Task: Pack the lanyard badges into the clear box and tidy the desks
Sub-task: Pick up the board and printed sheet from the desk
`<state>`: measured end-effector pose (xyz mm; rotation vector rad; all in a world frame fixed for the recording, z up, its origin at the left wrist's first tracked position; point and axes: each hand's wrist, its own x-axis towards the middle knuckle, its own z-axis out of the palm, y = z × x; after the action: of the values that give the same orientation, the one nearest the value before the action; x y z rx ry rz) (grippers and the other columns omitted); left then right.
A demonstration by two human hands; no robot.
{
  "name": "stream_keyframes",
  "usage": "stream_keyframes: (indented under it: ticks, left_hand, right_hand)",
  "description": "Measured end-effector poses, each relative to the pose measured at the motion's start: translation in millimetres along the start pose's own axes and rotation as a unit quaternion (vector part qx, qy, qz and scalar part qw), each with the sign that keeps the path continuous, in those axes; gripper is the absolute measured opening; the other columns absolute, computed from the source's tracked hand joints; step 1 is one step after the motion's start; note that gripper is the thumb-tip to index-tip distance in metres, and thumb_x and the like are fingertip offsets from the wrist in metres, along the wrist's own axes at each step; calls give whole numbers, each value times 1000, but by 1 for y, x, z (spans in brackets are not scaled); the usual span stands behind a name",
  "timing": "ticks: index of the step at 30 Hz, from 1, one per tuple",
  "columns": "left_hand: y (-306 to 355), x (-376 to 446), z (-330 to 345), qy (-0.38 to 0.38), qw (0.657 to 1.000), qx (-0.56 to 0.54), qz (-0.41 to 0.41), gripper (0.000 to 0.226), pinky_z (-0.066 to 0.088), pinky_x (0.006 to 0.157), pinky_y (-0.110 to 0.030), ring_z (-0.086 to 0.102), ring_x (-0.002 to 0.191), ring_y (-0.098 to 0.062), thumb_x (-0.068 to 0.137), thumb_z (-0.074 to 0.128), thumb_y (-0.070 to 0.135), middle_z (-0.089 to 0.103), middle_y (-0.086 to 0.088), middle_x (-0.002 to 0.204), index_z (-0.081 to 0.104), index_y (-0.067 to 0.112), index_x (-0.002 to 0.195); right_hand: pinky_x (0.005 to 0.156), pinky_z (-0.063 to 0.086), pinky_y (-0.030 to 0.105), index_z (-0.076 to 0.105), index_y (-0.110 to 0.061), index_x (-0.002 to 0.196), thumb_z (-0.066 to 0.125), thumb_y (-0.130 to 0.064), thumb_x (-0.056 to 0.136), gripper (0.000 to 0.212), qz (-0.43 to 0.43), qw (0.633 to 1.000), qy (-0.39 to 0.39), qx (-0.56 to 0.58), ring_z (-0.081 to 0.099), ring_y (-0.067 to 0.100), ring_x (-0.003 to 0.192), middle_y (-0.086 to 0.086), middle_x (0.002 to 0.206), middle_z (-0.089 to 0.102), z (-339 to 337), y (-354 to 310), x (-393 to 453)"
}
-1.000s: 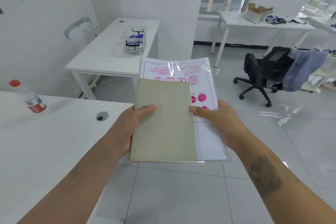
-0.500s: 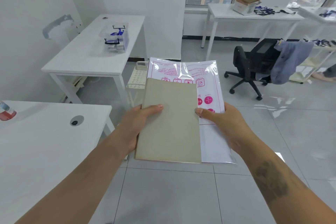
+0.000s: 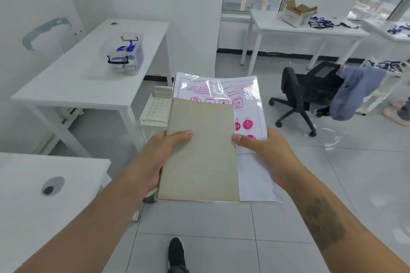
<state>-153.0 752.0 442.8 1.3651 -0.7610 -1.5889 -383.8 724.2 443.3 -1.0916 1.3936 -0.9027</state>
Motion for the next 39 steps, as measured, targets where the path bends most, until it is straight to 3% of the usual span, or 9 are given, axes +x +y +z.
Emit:
stream_keyframes:
  ticks: [2, 10, 15, 18, 23, 29, 33, 39]
  left_hand:
    - [19, 41, -8, -2, 1000, 2, 2, 27, 58, 75, -39, 73, 92, -31, 88, 67, 25, 76, -11, 104, 70, 14, 112]
    - [97, 175, -19, -14, 1000, 5, 1, 30, 58, 83, -45, 71, 98, -37, 87, 68, 23, 75, -14, 104, 69, 10, 114]
    - [129, 253, -15, -21, 1000, 4, 0, 24, 59, 74, -39, 73, 93, -33, 88, 67, 23, 76, -13, 102, 70, 12, 109]
    - [145, 312, -4, -19, 1000, 3, -9, 27, 59, 72, -39, 72, 95, -34, 88, 67, 23, 75, -14, 104, 69, 11, 112]
    - [169, 406, 23, 10, 1000, 0, -16, 29, 58, 78, -43, 72, 94, -34, 85, 70, 25, 74, -15, 106, 70, 11, 111]
    - [215, 498, 68, 48, 999, -14, -21, 29, 56, 86, -48, 70, 99, -38, 86, 69, 24, 74, -16, 105, 70, 8, 111]
    - [243, 551, 85, 71, 997, -23, -13, 33, 54, 92, -52, 70, 101, -38, 86, 70, 25, 74, -15, 107, 68, 8, 114]
    - [271, 618, 85, 94, 995, -35, -9, 33, 54, 92, -51, 70, 100, -36, 87, 70, 25, 74, -14, 108, 68, 8, 115]
  right_hand:
    - [62, 59, 33, 67, -23, 101, 84, -32, 73, 34, -1, 1000, 10, -4, 74, 20, 75, -4, 84, 75, 10, -15, 38]
    - [62, 58, 32, 65, -25, 104, 84, -33, 73, 37, 9, 999, 42, -5, 73, 22, 78, -3, 88, 75, 31, -72, 168]
    - [70, 61, 39, 64, -23, 109, 83, -33, 75, 41, 6, 999, 48, -13, 73, 25, 83, 0, 95, 74, 29, -91, 249]
    - [66, 60, 35, 64, -24, 107, 83, -32, 75, 38, 8, 999, 47, -9, 73, 24, 82, -1, 94, 74, 18, -98, 308]
    - [52, 53, 17, 68, -27, 96, 81, -27, 77, 23, -8, 1000, 11, -6, 72, 11, 70, -8, 84, 76, -9, -113, 412]
    - [59, 55, 22, 69, -25, 100, 82, -30, 76, 28, -7, 999, -31, -17, 73, 11, 72, -9, 86, 76, -47, -152, 530]
    - [73, 58, 31, 70, -23, 102, 81, -25, 77, 28, -14, 997, -64, -32, 74, 15, 81, -6, 91, 77, -63, -176, 600]
    - [61, 53, 18, 70, -23, 101, 81, -25, 77, 26, -19, 994, -99, -42, 73, 12, 79, -7, 90, 76, -56, -198, 685]
